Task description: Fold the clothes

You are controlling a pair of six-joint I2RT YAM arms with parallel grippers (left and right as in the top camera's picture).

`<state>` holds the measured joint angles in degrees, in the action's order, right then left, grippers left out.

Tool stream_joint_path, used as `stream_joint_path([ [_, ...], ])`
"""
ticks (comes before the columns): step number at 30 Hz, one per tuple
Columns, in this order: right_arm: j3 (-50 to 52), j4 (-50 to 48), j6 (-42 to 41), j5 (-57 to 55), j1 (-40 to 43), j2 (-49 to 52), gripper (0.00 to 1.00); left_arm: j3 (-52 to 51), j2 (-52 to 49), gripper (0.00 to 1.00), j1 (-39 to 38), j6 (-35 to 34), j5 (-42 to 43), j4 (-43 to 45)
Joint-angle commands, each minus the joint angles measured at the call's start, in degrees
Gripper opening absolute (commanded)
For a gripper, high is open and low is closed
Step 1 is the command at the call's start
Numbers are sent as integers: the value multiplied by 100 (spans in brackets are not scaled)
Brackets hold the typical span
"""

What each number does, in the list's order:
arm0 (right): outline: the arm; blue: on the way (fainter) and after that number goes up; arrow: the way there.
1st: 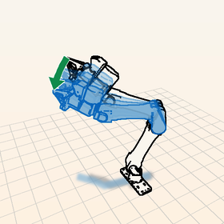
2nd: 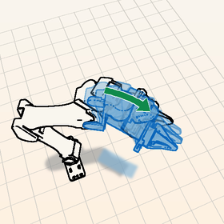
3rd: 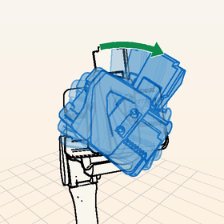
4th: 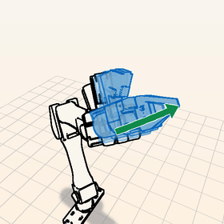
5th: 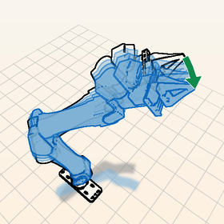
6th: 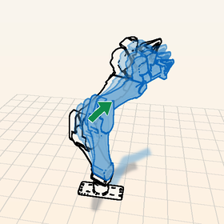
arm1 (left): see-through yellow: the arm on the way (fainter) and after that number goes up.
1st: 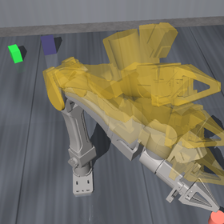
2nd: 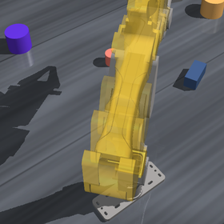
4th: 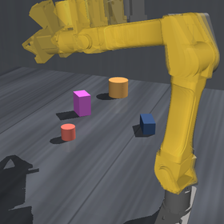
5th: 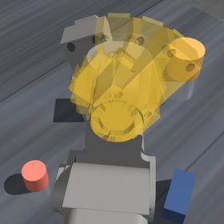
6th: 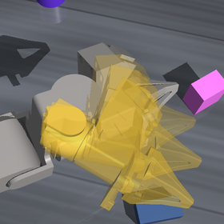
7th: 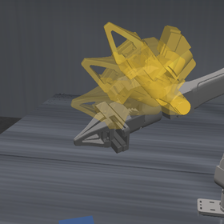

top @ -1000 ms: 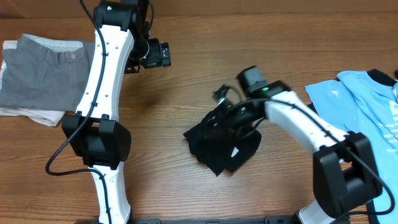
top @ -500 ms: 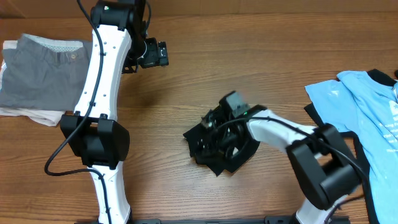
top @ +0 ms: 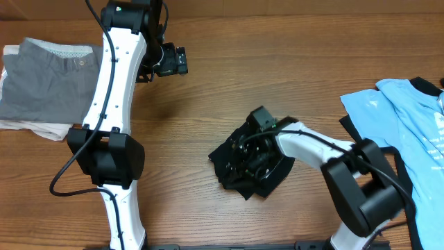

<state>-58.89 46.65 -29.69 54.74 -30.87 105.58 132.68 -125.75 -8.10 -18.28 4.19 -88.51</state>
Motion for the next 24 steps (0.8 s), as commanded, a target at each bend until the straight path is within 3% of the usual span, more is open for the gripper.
stream_joint_path([
  [1,-1038,822,-140,-1808,70,-645,46,-31,-55,100,37,114,-37,37],
  [4,-1869,1674,-138,-2918,76,-848,80,-31,-55,100,35,267,57,116],
  [7,-2616,2330,-140,-3718,136,-931,100,-33,-57,100,17,503,302,203],
  [14,-3628,3132,-50,-4520,579,-949,100,-343,-59,100,15,1311,1027,363],
  [19,-3742,3322,-9,-4509,1150,-997,98,-1434,-57,100,22,2124,2743,918],
  [24,-3742,3359,96,-4505,1661,-1145,98,-2583,-57,100,20,2524,3711,1593],
])
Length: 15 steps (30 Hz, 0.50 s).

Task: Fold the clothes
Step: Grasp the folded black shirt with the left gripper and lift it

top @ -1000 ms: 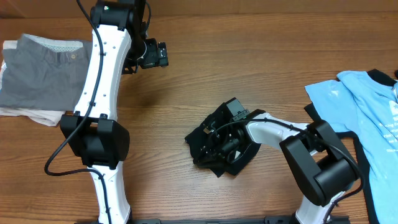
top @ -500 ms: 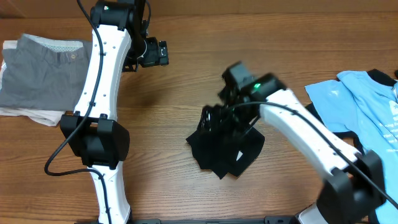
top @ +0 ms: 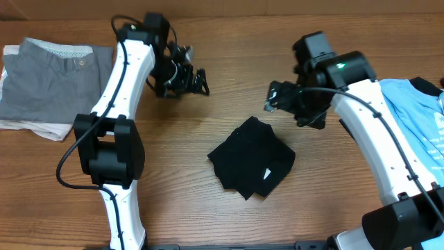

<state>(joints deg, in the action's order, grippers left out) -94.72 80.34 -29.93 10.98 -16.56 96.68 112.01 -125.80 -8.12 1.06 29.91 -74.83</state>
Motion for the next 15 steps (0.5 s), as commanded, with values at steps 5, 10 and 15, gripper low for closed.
stream_joint_path([
  [5,-160,-9,186,-129,605,-402,98,-1266,-55,100,22,625,1773,909],
  [10,-157,-37,205,-129,656,-413,98,-1703,-55,100,15,623,1937,1226],
  [15,-157,-127,227,-131,656,-413,98,-2094,-55,100,-48,621,1967,1486],
])
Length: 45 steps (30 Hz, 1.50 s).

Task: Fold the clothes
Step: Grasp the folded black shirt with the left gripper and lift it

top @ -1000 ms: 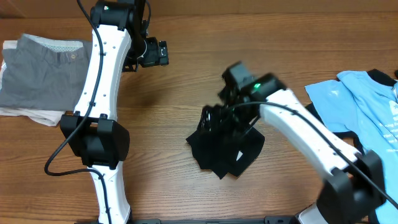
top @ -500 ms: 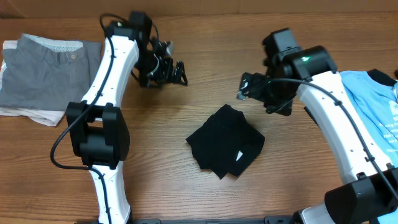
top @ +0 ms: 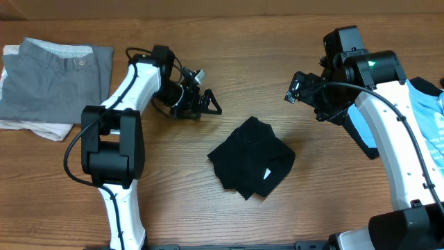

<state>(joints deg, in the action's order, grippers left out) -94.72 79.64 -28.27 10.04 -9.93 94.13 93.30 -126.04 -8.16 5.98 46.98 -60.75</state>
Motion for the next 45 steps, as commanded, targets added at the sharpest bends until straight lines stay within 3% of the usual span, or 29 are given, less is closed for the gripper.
stream_joint_path([
  [1,-157,-79,59,-35,-7,-157,99,-291,-31,100,-59,127,262,109],
  [14,-157,-302,61,7,-7,-157,100,-509,-111,100,-852,-28,212,428],
  [18,-157,-286,63,4,-7,-157,100,-509,-428,100,-1086,-282,120,538],
  [25,-157,-282,63,4,-7,-157,100,-509,-1147,100,-1178,-120,728,483],
  [29,-157,-284,63,4,-7,-157,100,-509,-1263,100,-1178,-127,570,284],
  [35,-157,-302,63,4,-7,-157,100,-509,-1263,83,-1191,-127,343,323],
  [40,-157,-299,66,4,-7,-157,100,-509,-1263,50,-1191,-269,343,566],
  [42,-157,-299,63,4,-7,-157,100,-509,-1263,33,-1191,-302,345,645],
  [43,-157,-299,63,2,-7,-157,100,-509,-1263,19,-1193,-299,343,691],
  [45,-157,-302,63,2,-7,-157,100,-507,-1263,4,-1209,-302,345,767],
])
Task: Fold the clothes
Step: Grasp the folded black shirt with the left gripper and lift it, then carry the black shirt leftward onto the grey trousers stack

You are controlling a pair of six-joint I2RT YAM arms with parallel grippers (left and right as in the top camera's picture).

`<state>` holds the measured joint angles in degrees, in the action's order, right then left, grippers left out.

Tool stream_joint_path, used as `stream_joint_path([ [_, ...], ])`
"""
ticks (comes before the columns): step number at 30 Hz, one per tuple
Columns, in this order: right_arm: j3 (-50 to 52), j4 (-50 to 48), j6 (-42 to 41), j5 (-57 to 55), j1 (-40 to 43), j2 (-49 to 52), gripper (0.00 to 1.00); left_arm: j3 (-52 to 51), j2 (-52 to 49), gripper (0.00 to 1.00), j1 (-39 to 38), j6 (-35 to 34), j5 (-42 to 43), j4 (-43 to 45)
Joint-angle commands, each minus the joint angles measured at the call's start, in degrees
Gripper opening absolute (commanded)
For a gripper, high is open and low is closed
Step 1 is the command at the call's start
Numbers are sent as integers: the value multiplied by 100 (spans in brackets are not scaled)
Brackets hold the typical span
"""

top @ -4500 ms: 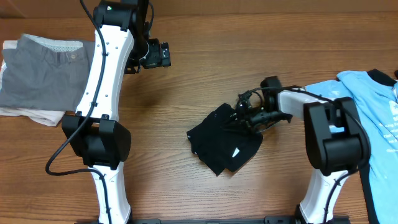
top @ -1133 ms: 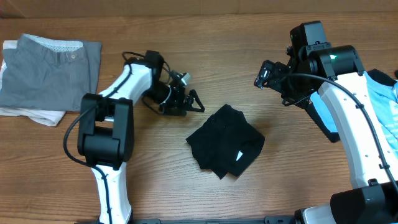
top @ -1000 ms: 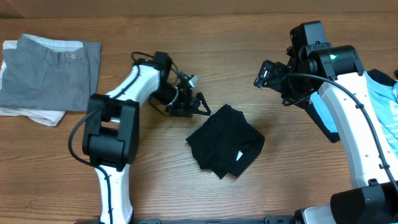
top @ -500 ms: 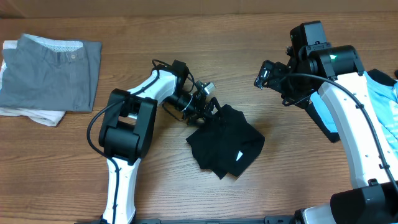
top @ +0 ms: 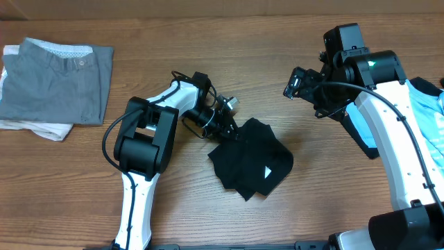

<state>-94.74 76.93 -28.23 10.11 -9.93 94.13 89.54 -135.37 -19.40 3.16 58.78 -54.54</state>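
A folded black garment [top: 251, 158] lies in the middle of the wooden table [top: 277, 62]. My left gripper [top: 232, 128] reaches in from the left and sits at the garment's upper left edge; whether its fingers have closed on the cloth cannot be made out. My right gripper [top: 295, 85] hovers well above and to the right of the garment, fingers spread, holding nothing. A light blue t-shirt [top: 409, 118] lies at the right edge, partly under the right arm.
Folded grey shorts [top: 55, 80] rest on a white garment [top: 28, 127] at the far left. A dark garment edge [top: 406, 191] shows beneath the blue shirt at the right.
My left gripper has moved right and down from the bare table to the black garment's upper left edge. The right arm has stayed in place. The garment looks the same.
First my right gripper was down on the black garment while the left hung near the shorts. Then the right was raised clear of the cloth and the left had come nearer. The left was closer again, and now touches the garment's edge.
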Motion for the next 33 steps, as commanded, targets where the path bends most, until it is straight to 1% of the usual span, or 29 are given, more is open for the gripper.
stream_joint_path([
  [1,-155,-31,59,-4,-7,-157,100,-131,-330,4,-90,-17,-835,227],
  [6,-155,-24,59,-2,-7,-155,100,-111,-328,4,-48,-225,-837,732],
  [13,-155,70,59,-2,-7,-155,100,181,-330,4,439,-984,-848,1950],
  [15,-155,109,59,-2,-7,-155,100,328,-328,4,684,-1287,-1049,2225],
  [16,-155,129,59,-2,-7,-155,100,422,-328,4,824,-1405,-1268,2308],
  [19,-155,168,59,-2,-7,-155,100,667,-328,4,1191,-1419,-1729,2398],
  [22,-155,184,59,-2,-7,-155,100,898,-328,4,1567,-1414,-2004,2461],
  [23,-155,184,59,-2,-7,-155,100,946,-328,4,1655,-1419,-2031,2476],
  [29,-155,199,59,0,-7,-155,100,1303,-328,4,2415,-2341,-2061,3060],
  [33,-155,282,57,-2,-7,-155,100,1563,-328,4,2809,-2345,-1987,3067],
])
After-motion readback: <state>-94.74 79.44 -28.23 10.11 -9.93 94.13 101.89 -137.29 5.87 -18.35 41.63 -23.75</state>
